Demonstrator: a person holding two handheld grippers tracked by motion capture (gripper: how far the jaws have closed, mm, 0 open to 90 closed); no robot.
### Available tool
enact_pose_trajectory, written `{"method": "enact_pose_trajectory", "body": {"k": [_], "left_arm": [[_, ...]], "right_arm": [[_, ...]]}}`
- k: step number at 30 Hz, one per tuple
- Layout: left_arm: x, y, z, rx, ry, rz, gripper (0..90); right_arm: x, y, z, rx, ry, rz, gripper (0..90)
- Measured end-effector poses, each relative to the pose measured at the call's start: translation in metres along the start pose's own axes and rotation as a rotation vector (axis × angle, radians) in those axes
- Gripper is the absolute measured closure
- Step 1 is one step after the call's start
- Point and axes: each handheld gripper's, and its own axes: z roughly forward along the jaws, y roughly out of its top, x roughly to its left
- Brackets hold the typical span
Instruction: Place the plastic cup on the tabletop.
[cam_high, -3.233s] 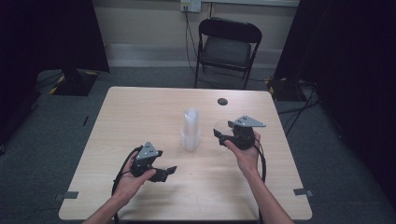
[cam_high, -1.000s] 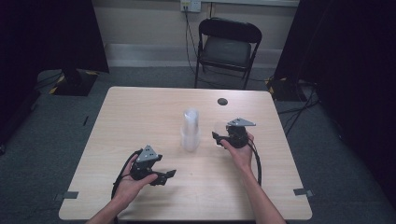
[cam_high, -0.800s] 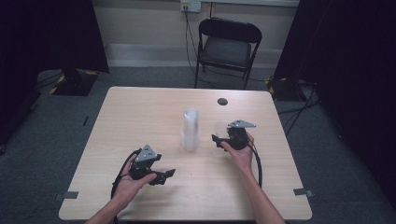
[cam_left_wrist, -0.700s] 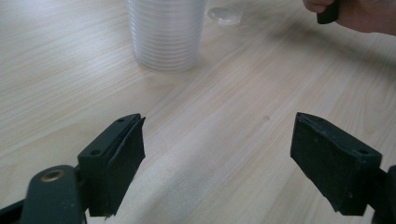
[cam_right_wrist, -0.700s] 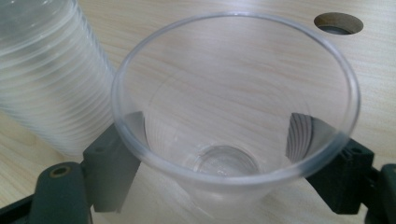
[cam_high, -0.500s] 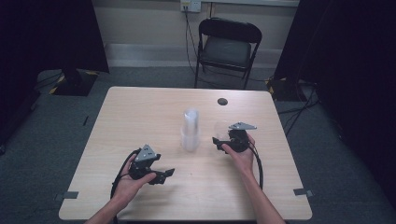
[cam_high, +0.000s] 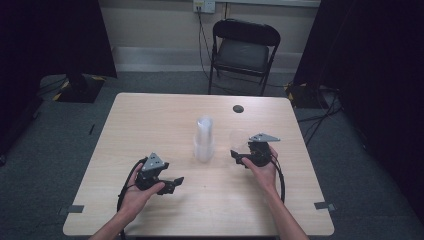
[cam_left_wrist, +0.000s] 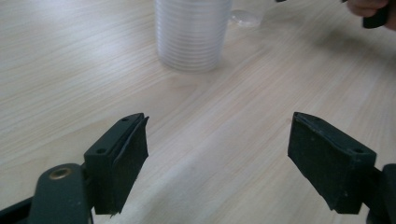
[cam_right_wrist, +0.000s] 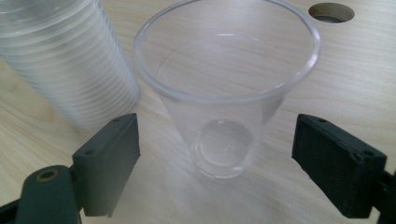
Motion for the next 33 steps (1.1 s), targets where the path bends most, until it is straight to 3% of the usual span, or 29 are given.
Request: {"method": "enact_pose_trajectory", "body": {"k": [8, 12, 23, 28, 29, 33], "left_arm": [[0.006, -0.001, -0.001, -0.001, 0.014, -0.035, 20.8], [0.008, -0.002, 0.000, 0.001, 0.016, -0.044, 21.1], [0.003, 0.000, 0.000, 0.000, 0.025, -0.039, 21.4], [0.000, 0.000, 0.000, 0.014, 0.024, -0.034, 21.4], [0.000, 0.000, 0.000, 0.027, 0.031, -0.010, 21.4], [-0.002, -0.002, -0.004, 0.059, 0.028, -0.004, 21.2]], "right_arm": [[-0.001, 0.002, -0.019, -0.012, 0.013, 0.008, 14.3], [0.001, -0.001, -0.029, -0.011, -0.009, -0.003, 14.5], [0.003, -0.011, -0.057, -0.005, 0.009, 0.007, 15.6], [0.006, -0.017, -0.067, 0.002, 0.029, 0.012, 16.4], [0.007, -0.018, -0.069, 0.002, 0.028, 0.009, 16.7], [0.012, -0.024, -0.073, 0.028, 0.030, 0.000, 17.8]]}}
